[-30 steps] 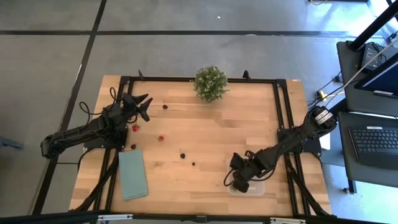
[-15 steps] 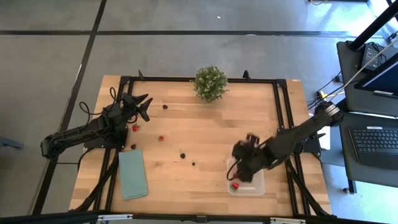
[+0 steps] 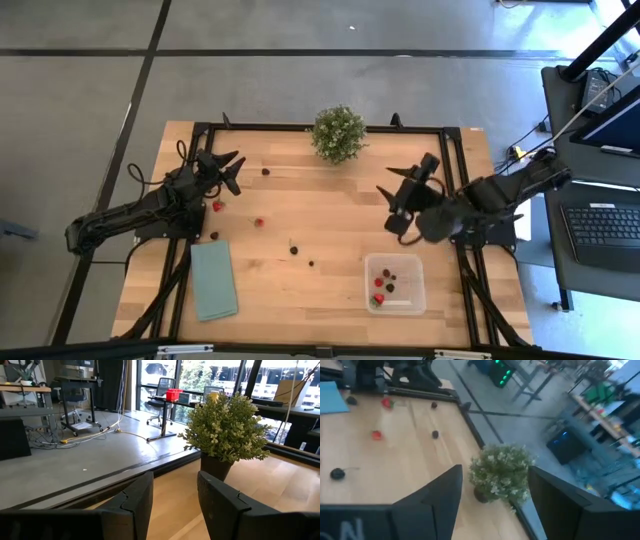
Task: Pick and placing Produce into tupperware
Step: Put the top blackberry into the bin
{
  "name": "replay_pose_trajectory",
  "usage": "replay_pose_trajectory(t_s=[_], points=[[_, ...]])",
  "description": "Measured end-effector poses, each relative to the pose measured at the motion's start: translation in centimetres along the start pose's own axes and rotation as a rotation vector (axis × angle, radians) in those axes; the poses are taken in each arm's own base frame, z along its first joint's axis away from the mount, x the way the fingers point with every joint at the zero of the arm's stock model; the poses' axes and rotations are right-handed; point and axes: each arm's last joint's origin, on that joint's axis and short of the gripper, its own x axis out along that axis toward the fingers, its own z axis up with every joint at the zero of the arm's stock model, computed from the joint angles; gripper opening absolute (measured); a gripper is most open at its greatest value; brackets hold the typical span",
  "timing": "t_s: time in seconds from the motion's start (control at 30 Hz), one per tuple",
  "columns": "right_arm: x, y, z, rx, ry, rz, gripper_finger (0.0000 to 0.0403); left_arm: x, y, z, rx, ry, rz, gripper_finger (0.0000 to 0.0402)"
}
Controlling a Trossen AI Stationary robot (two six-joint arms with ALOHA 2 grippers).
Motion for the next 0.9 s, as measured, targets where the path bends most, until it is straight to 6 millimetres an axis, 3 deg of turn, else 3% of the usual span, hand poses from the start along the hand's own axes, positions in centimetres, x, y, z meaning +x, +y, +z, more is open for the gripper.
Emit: replay_pose_trajectory(t_s=[0.13,0.33,0.6,0.9], points=[[1.3,-1.2,-1.6,0.039,-0.022,0.123,0.0226,0.0,0.0,0.0,-0.001,-0.003,0.000,0.0145],[3.7,-3.2,-4.9,0.126,-0.243,0.322,0.0226,0.0,0.0,0.1,-0.002,-0.007,-0.001,0.0145],[7.2,-5.5,-12.1,0.284,-0.358,0.448,0.0226,0.0,0.0,0.1,-0.002,-0.007,-0.001,0.0145],[9.5,-5.9,-19.1,0.446,-0.462,0.478,0.0226,0.0,0.0,0.1,0.005,-0.007,0.000,0.0145]])
